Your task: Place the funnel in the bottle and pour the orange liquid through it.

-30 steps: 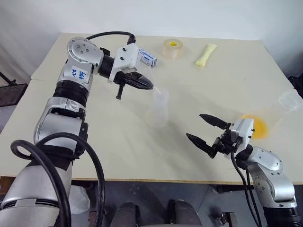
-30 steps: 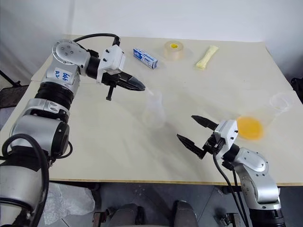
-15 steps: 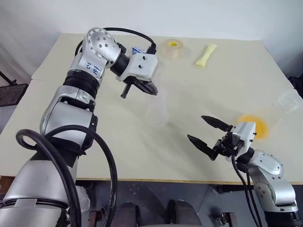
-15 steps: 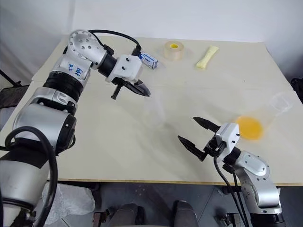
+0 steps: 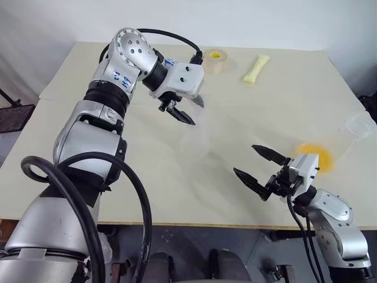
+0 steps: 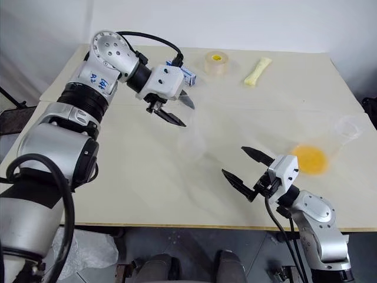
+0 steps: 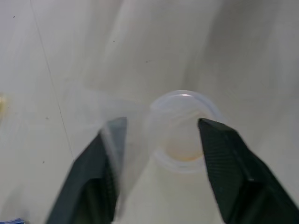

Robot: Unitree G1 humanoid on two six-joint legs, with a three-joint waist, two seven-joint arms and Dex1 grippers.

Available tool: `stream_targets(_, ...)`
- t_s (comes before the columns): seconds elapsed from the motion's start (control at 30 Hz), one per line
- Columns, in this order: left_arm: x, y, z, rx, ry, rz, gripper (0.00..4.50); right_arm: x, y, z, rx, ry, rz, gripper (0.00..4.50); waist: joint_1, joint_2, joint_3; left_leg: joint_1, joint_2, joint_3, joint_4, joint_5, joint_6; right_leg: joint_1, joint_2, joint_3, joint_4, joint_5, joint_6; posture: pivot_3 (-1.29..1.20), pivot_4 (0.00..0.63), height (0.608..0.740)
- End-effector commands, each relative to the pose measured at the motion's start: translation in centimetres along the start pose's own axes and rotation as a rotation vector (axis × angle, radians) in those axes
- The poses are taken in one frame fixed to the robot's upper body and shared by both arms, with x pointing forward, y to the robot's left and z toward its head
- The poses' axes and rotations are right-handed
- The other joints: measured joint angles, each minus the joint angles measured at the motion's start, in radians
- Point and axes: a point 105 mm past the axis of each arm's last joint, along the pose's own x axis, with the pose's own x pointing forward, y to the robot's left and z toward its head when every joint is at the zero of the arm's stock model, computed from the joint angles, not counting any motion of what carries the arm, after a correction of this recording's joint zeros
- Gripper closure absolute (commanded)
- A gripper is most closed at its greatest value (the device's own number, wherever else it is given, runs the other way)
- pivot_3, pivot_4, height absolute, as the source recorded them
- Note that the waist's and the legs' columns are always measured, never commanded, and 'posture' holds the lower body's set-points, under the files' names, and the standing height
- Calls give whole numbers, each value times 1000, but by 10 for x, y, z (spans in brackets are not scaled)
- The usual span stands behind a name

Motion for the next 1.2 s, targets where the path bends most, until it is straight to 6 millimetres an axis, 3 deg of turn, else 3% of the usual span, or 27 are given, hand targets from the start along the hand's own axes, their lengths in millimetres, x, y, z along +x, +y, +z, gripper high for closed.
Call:
stream_targets(0.03,-6,3,6,8,0,-1,666,-1,-2,15,-53,-47,-8,0,0,0,0,0,0,0,0,0,0,0,0,0,0,0,0,0,150,740)
stream_targets(0.1,-7,4,6,5,-6,5,29,-1,-3,15,-56,-46,-9,0,0,0,0,0,0,0,0,0,0,0,0,0,0,0,0,0,150,740)
stream_targets(0.77,-5,6,11,-1,-47,18,29,1,-8,16,-64,-44,-18,0,-1,0,0,0,0,0,1,0,0,0,0,0,0,0,0,0,150,740)
stream_targets(1.2,-9,19,20,6,-75,107,29,5,-9,16,-64,-45,-20,0,-1,0,0,0,0,0,1,0,0,0,0,0,1,0,0,0,150,740)
